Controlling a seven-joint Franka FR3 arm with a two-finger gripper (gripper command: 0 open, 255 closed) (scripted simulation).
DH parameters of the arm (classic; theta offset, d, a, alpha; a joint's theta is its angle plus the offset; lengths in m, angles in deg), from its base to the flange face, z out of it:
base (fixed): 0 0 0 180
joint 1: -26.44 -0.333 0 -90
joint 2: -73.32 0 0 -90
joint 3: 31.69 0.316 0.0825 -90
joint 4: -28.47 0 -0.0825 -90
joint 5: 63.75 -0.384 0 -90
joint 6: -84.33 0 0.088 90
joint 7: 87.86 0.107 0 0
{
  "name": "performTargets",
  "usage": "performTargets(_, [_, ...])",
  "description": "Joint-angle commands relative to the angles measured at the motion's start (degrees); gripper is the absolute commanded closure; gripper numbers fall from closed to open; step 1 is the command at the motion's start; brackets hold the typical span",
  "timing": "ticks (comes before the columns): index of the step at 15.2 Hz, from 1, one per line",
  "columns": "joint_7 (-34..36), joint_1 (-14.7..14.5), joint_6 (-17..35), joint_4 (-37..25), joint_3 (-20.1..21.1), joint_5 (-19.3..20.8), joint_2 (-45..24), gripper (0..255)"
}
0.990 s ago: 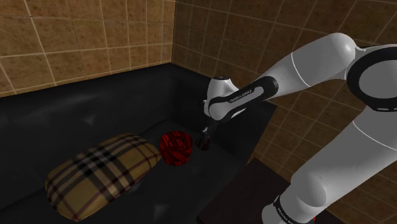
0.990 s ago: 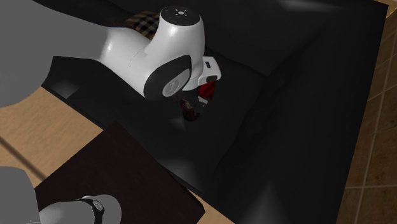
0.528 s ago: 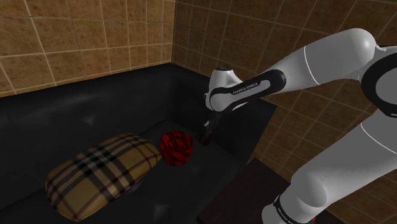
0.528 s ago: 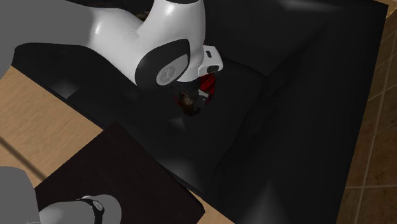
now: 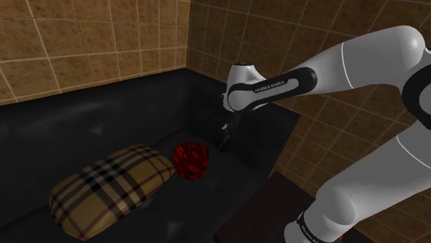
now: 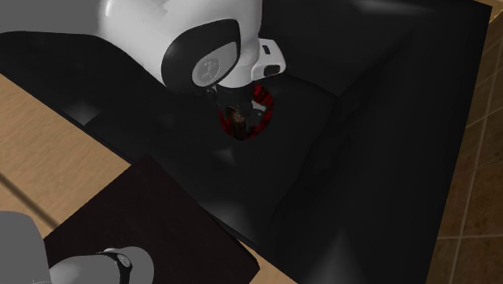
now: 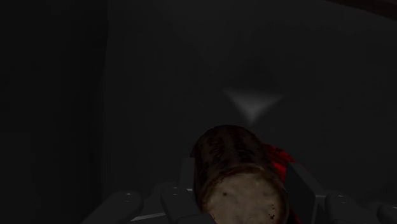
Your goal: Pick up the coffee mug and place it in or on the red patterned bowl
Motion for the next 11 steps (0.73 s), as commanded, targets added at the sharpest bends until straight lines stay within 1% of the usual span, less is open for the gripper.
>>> performTargets(1, [2.0, -0.4, -1.4, -3.2, 1.0, 0.6, -1.9, 255])
performTargets(8, [11.0, -3.0, -6.9, -19.7, 4.6, 5.4, -13.7, 255])
performTargets(10, [13.9, -4.4, -9.4, -26.1, 5.4, 7.3, -18.1, 255])
performTargets(11, [14.0, -4.5, -8.7, -25.7, 5.3, 7.5, -18.5, 255])
